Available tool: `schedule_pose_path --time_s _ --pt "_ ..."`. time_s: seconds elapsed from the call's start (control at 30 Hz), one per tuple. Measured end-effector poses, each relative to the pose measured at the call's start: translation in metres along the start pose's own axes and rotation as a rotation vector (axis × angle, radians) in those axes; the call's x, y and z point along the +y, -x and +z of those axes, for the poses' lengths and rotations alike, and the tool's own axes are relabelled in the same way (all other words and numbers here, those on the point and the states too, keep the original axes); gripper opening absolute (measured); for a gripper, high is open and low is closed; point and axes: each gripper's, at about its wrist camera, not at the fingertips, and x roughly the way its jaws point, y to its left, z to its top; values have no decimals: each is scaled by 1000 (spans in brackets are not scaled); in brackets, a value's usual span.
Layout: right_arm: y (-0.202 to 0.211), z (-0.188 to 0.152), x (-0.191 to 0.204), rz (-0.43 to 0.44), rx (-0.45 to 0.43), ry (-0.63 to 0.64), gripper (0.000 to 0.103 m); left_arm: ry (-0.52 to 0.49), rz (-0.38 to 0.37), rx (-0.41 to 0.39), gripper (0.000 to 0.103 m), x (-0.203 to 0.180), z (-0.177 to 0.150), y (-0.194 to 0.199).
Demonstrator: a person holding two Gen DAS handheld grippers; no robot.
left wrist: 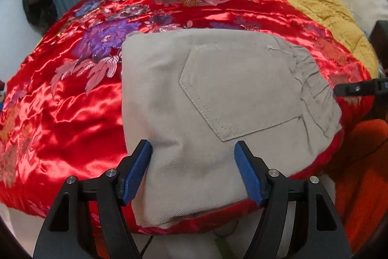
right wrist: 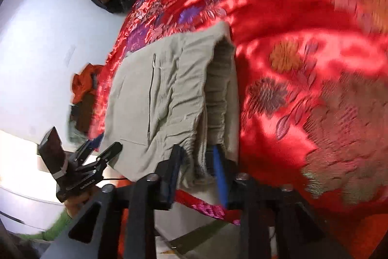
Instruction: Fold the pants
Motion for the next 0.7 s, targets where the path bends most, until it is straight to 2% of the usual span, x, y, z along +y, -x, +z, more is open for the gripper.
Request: schedule_pose_path --time_s 0.07,0.17,0.23,0.3,0.4,0.57,0.7 --pt "19 0 28 -70 -73 100 34 16 -4 6 75 2 2 -1" --pt "32 -1 70 -61 -148 244 34 7 12 9 75 -2 2 -1" --pt "27 -8 88 -57 -159 306 35 2 20 12 75 -3 1 -2" --pt "8 -14 89 -59 -132 302 35 6 22 18 76 -3 1 -2" --pt "-16 -28 70 -108 -72 273 34 1 26 29 77 -4 2 -3" --pt "-15 -40 49 -52 -132 202 33 0 30 31 80 -5 0 -4" --pt "-14 -43 47 -51 -154 176 33 -2 31 34 80 -5 0 -4"
